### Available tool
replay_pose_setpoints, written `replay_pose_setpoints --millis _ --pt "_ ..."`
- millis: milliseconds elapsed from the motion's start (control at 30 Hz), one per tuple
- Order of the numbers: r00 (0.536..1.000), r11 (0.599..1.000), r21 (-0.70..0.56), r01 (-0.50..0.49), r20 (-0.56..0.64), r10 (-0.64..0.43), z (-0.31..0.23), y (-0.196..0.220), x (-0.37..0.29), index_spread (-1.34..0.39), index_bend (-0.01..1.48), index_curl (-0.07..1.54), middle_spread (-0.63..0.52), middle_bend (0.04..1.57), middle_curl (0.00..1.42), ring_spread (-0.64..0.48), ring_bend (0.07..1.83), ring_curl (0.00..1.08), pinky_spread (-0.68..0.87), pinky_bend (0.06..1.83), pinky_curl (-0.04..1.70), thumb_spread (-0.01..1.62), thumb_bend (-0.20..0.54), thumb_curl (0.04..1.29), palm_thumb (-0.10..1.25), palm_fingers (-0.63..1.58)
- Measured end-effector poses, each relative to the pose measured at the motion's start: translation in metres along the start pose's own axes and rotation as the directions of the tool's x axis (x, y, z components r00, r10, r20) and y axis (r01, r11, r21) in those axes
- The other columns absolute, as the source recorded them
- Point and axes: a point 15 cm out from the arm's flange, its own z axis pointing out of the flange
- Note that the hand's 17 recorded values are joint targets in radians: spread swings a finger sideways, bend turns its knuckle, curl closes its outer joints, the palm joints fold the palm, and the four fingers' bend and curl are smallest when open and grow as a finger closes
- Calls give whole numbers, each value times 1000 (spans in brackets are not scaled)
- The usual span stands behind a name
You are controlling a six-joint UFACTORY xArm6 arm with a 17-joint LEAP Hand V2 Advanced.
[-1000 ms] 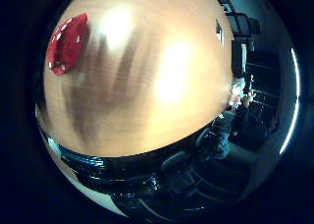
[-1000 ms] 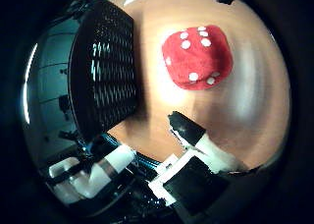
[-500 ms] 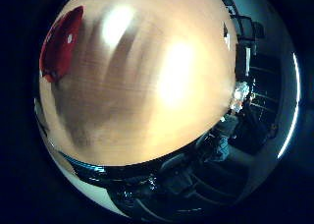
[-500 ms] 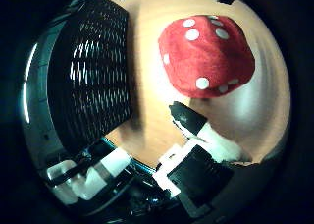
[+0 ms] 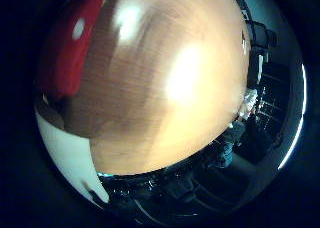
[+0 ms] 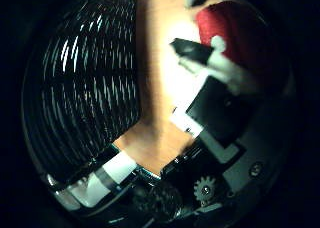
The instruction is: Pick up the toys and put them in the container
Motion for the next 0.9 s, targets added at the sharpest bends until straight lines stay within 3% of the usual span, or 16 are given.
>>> replay_pose_setpoints --millis 200,300,533,700,900 --pt "999 999 21 -39 -25 39 -22 18 20 -338 936 756 -210 1138 773 -255 1231 637 -320 1087 646 970 -7 447 1039 1214" --pt "999 999 -9 -38 -4 38 -32 34 17 -306 1000 795 -190 1211 799 -240 1292 668 -289 1159 717 949 -11 496 1072 1149" --pt "998 998 -20 -64 -6 63 -110 75 21 -274 1046 840 -177 1269 830 -239 1336 710 -254 1181 823 860 -17 608 1081 1072" --pt "994 994 39 -102 -39 103 -180 95 14 -264 1047 854 -175 1273 840 -239 1328 729 -247 1157 877 800 -18 677 1067 1058" --pt "996 987 136 -84 -31 89 -258 86 -19 -260 1044 873 -177 1263 852 -245 1322 753 -247 1132 936 743 -20 742 1048 1056"
